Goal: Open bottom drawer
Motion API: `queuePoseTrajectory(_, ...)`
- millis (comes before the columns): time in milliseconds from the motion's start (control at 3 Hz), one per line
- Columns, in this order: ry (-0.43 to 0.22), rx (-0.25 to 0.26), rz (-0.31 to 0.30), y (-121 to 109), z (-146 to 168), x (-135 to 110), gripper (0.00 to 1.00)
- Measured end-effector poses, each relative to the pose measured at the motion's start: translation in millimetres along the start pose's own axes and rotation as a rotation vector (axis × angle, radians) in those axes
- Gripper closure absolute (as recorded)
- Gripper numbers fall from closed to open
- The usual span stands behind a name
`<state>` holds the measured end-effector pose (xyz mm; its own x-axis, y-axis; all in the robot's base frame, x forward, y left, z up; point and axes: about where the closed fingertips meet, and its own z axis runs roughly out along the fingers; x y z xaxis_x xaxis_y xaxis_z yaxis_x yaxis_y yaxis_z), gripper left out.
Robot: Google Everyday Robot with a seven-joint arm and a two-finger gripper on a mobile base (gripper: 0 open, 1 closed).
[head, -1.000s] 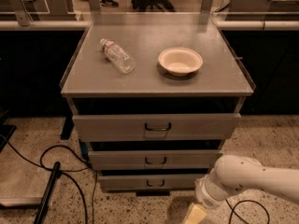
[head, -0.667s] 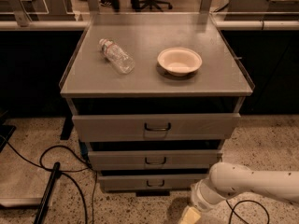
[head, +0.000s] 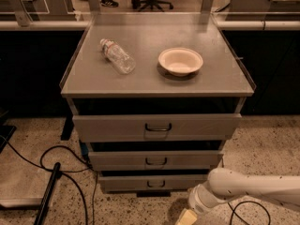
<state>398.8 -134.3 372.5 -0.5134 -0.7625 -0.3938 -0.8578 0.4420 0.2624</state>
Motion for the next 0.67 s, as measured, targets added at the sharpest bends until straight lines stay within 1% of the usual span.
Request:
queuePoseTrajectory(333,-0.037,-0.005,-0.018,-7.2,20.7,0.8,0.0)
queuePoseTrajectory(667,-0.071,0.045,-0.057,-27.6,41.4,-7.9,0.0)
